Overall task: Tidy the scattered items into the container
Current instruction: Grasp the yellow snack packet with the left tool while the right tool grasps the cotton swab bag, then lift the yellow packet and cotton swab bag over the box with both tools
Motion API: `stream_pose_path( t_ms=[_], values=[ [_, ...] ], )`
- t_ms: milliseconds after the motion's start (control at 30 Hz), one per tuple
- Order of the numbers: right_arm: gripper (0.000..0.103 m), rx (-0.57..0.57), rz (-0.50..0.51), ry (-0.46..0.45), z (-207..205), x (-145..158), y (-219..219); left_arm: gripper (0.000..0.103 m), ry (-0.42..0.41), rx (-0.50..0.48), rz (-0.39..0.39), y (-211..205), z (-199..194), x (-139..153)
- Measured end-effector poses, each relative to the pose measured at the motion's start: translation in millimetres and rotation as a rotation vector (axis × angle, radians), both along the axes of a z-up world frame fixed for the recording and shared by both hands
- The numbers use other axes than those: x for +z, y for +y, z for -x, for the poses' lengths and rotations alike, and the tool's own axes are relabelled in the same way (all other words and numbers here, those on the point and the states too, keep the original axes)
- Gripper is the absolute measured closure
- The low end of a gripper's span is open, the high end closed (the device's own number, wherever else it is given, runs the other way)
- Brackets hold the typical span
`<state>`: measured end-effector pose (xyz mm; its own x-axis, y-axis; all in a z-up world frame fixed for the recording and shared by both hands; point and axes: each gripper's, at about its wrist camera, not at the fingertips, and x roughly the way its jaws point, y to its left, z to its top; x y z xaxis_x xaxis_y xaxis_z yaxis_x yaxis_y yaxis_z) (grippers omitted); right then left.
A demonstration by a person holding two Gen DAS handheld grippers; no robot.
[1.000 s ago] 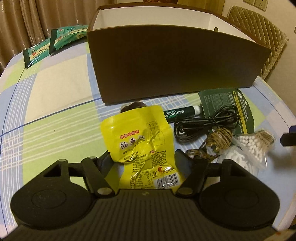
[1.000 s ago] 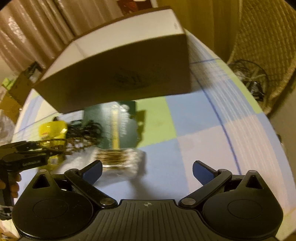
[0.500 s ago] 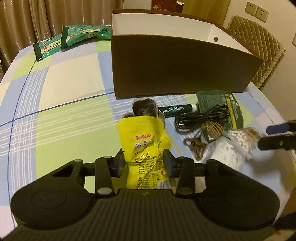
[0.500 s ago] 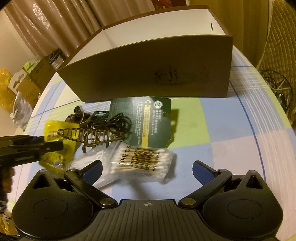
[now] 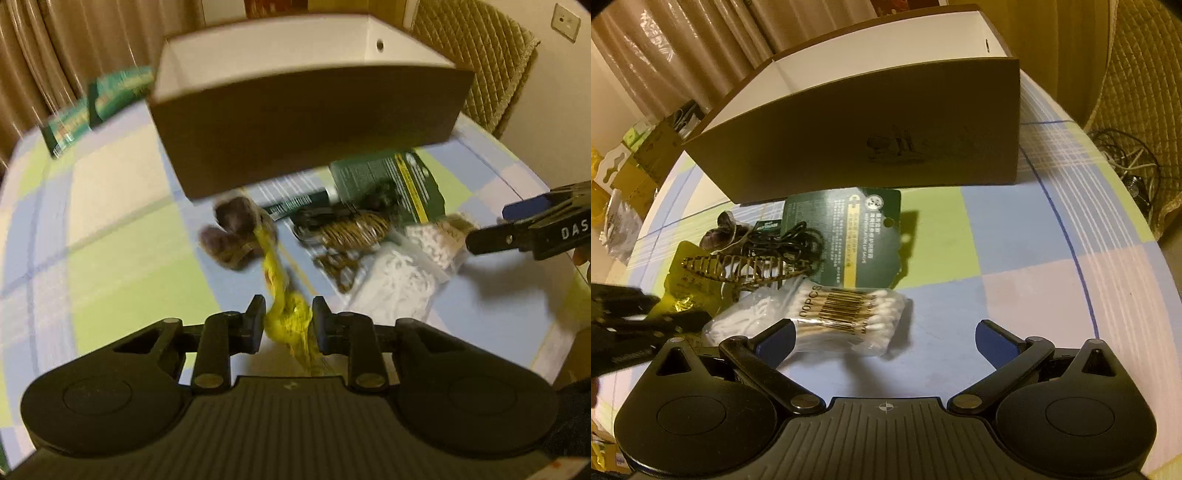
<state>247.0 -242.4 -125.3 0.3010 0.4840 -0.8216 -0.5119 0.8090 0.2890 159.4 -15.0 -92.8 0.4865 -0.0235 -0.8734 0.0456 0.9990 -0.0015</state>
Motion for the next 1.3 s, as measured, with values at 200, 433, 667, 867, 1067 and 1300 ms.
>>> stream_pose_path(
  t_ms=[200, 433, 667, 867, 1067, 1300],
  values=[
    [0.002, 0.03, 0.013, -0.019, 4, 1, -3, 0.089, 0.008, 0.04, -0.011, 3, 0, -9],
    [0.002, 0.078, -0.013, -0.025, 5, 2, 5, 0.09, -0.036, 0.061, -0.023, 12, 5, 1],
    [0.009, 0.077, -0.023, 0.004, 2, -6, 27, 0.09, -0.048, 0.082, -0.028, 15, 10, 5],
    [0.034, 0.071, -0.01, -0.007, -2, -13, 39, 0.09, -0.059, 0.107, -0.029, 20, 15, 8],
    [0.037, 0.157, 0.064, -0.076, 8, -11, 42, 0.09, -0.066, 0.109, -0.036, 17, 17, 10],
    [0.037, 0.143, 0.068, -0.106, 10, 0, 28, 0.09, -0.078, 0.104, -0.046, 15, 18, 14]
  ],
)
